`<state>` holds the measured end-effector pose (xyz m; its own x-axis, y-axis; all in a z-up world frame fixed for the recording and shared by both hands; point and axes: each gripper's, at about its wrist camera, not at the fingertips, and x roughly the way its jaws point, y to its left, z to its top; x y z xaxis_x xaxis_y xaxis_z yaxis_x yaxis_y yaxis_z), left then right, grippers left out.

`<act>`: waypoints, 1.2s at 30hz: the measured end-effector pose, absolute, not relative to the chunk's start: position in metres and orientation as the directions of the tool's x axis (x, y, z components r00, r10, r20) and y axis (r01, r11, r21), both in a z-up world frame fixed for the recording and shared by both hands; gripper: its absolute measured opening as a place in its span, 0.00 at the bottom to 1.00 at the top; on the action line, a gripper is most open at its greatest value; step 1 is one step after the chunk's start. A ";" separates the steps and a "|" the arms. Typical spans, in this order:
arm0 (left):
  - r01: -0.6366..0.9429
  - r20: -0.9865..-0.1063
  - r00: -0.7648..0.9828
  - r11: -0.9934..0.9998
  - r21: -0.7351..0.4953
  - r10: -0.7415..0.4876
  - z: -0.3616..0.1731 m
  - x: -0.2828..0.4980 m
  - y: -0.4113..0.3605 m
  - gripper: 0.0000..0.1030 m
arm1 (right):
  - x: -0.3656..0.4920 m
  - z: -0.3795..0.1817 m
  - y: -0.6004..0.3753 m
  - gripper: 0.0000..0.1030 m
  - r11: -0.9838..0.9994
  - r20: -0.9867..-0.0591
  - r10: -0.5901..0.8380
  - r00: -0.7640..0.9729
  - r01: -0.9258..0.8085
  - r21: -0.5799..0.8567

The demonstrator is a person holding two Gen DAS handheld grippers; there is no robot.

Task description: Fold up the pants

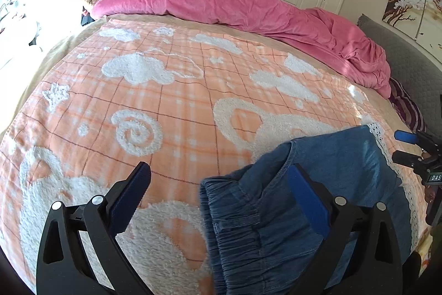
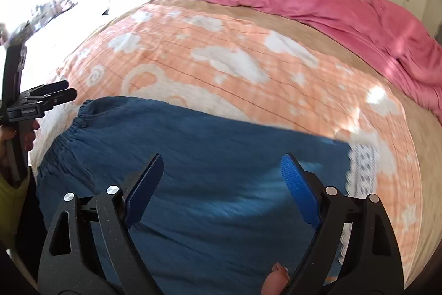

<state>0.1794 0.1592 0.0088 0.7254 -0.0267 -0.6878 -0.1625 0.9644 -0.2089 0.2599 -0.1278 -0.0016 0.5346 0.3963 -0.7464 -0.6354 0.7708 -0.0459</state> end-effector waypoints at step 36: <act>0.055 -0.790 0.598 0.990 -0.127 -0.134 -0.035 0.236 0.133 0.44 | 0.335 -0.081 0.012 0.27 0.510 -0.897 0.328 0.296 -0.855 -0.095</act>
<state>0.2356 0.1326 -0.0354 0.5978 -0.1343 -0.7903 0.0547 0.9904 -0.1270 0.3348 0.0119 -0.0814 0.2960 0.3283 -0.8970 -0.8549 0.5099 -0.0955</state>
